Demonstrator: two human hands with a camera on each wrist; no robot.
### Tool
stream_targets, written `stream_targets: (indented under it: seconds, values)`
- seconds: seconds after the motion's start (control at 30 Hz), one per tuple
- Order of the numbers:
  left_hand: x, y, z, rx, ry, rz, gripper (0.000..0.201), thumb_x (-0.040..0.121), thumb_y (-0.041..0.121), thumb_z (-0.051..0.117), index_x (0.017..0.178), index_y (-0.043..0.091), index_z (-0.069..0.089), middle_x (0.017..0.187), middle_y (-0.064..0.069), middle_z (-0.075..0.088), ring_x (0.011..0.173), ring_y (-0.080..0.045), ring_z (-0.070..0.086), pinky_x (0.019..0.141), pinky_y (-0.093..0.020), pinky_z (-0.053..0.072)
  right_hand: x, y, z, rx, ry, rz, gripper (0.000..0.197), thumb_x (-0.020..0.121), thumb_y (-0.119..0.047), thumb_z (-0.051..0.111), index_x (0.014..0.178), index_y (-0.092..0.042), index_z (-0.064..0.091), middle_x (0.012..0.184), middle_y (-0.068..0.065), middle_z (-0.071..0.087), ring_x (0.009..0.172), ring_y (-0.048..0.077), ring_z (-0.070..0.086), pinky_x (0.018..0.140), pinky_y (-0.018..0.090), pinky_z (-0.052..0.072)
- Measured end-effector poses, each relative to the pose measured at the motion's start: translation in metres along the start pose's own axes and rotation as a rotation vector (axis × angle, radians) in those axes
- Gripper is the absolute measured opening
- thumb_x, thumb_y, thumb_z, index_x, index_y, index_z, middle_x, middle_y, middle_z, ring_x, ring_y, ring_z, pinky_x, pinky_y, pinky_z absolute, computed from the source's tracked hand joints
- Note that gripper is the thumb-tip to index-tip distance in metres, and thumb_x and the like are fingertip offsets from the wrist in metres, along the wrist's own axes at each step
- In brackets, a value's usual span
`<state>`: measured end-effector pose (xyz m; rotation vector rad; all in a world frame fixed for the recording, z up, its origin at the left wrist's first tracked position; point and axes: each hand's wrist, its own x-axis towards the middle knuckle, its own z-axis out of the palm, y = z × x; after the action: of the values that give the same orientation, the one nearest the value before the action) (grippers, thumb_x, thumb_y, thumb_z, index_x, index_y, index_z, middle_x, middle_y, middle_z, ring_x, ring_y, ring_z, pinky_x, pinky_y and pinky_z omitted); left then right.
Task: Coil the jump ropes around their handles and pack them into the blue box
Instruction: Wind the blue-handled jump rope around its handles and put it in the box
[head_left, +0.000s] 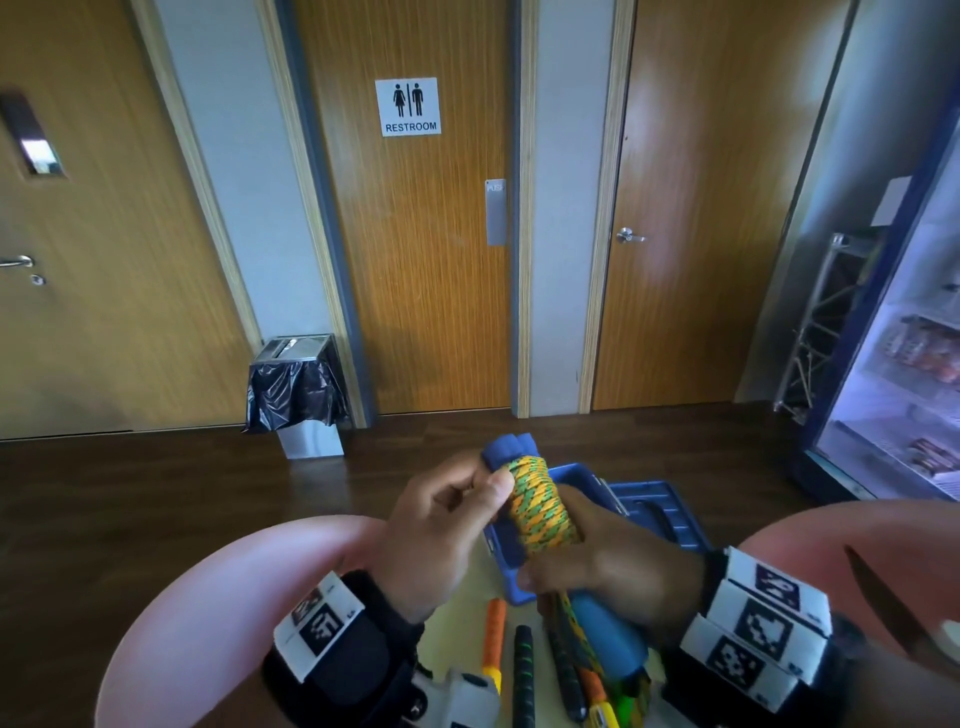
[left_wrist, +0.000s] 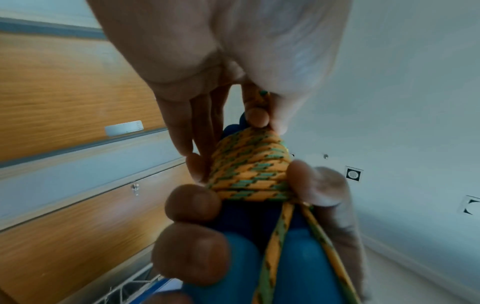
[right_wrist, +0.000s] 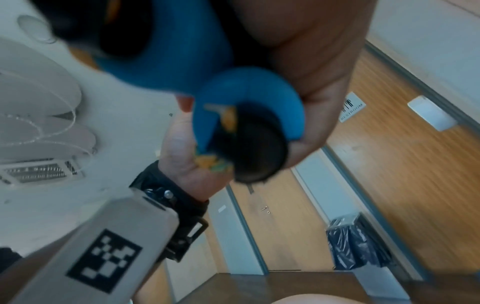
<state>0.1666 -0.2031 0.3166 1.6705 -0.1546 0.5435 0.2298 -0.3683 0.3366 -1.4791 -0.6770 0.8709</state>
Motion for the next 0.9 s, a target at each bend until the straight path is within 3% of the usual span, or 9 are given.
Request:
stream_targets:
  seconds: [0.07, 0.13, 0.2, 0.33, 0.47, 0.6, 0.67, 0.77, 0.9]
  values:
    - [-0.001, 0.003, 0.0, -0.027, -0.009, 0.042, 0.052, 0.087, 0.045, 0.063, 0.07, -0.004, 0.054, 0.085, -0.025, 0.057, 0.077, -0.039, 0.054, 0.075, -0.05, 0.045, -0.003, -0.001, 0.0, 0.02, -0.074, -0.023, 0.066, 0.053, -0.016, 0.076, 0.114, -0.005, 0.056, 0.08, 0.005, 0.065, 0.071, 0.017, 0.064, 0.063, 0.026, 0.051]
    - [0.0, 0.006, 0.0, -0.096, -0.023, 0.075, 0.055, 0.088, 0.038, 0.063, 0.076, -0.016, 0.059, 0.117, -0.015, 0.065, 0.103, -0.034, 0.065, 0.089, -0.058, 0.048, -0.004, -0.001, -0.001, 0.095, -0.148, -0.032, 0.048, 0.055, -0.015, 0.072, 0.099, -0.005, 0.058, 0.073, 0.005, 0.064, 0.062, 0.017, 0.062, 0.058, 0.026, 0.051]
    - [0.001, 0.009, 0.001, -0.1, -0.032, 0.098, 0.05, 0.087, 0.031, 0.061, 0.069, -0.015, 0.057, 0.13, -0.007, 0.061, 0.116, -0.036, 0.062, 0.094, -0.064, 0.046, -0.006, 0.0, 0.001, 0.18, -0.189, -0.025, 0.04, 0.058, -0.014, 0.07, 0.094, -0.004, 0.057, 0.069, 0.01, 0.062, 0.056, 0.021, 0.061, 0.053, 0.028, 0.052]
    - [0.001, 0.006, 0.004, -0.045, 0.01, 0.102, 0.04, 0.086, 0.034, 0.063, 0.057, 0.008, 0.055, 0.121, -0.002, 0.062, 0.112, -0.039, 0.06, 0.092, -0.068, 0.042, -0.008, 0.009, 0.01, 0.137, -0.055, -0.011, 0.067, 0.055, -0.02, 0.072, 0.114, 0.0, 0.048, 0.073, 0.018, 0.055, 0.058, 0.028, 0.057, 0.054, 0.032, 0.05]
    - [-0.002, 0.013, 0.008, 0.031, 0.004, 0.094, 0.032, 0.085, 0.036, 0.061, 0.055, 0.027, 0.058, 0.118, 0.0, 0.06, 0.108, -0.033, 0.061, 0.082, -0.043, 0.046, -0.003, 0.018, 0.013, -0.099, 0.14, -0.075, 0.066, 0.052, -0.034, 0.072, 0.112, -0.017, 0.051, 0.08, 0.007, 0.058, 0.069, 0.021, 0.06, 0.063, 0.039, 0.049]
    - [-0.003, 0.016, 0.009, 0.074, 0.014, 0.08, 0.033, 0.083, 0.041, 0.06, 0.052, 0.029, 0.058, 0.117, 0.005, 0.061, 0.101, -0.025, 0.062, 0.079, -0.03, 0.046, -0.003, 0.021, 0.012, -0.114, 0.152, -0.098, 0.061, 0.053, -0.035, 0.073, 0.109, -0.019, 0.056, 0.082, 0.006, 0.06, 0.073, 0.024, 0.06, 0.067, 0.042, 0.049]
    - [-0.004, 0.016, 0.007, 0.086, 0.024, 0.051, 0.034, 0.081, 0.044, 0.06, 0.051, 0.028, 0.058, 0.118, 0.007, 0.062, 0.096, -0.019, 0.062, 0.077, -0.027, 0.046, -0.003, 0.02, 0.009, -0.097, 0.125, -0.11, 0.059, 0.052, -0.034, 0.071, 0.106, -0.015, 0.058, 0.08, 0.008, 0.061, 0.072, 0.024, 0.061, 0.065, 0.038, 0.05]
    - [-0.004, 0.014, 0.006, 0.041, 0.025, 0.044, 0.036, 0.081, 0.043, 0.06, 0.05, 0.025, 0.058, 0.12, 0.004, 0.065, 0.108, -0.013, 0.063, 0.086, -0.031, 0.046, -0.006, 0.018, 0.008, 0.006, 0.068, -0.096, 0.055, 0.048, -0.028, 0.069, 0.096, -0.005, 0.056, 0.073, 0.015, 0.058, 0.064, 0.026, 0.06, 0.056, 0.029, 0.048]
    - [-0.003, 0.014, 0.002, 0.008, -0.017, 0.041, 0.035, 0.084, 0.042, 0.056, 0.054, 0.026, 0.06, 0.122, 0.002, 0.067, 0.115, -0.017, 0.062, 0.094, -0.037, 0.044, -0.005, 0.024, 0.006, 0.268, -0.057, -0.021, 0.05, 0.048, -0.015, 0.066, 0.093, 0.004, 0.053, 0.069, 0.02, 0.057, 0.056, 0.03, 0.059, 0.053, 0.03, 0.05]
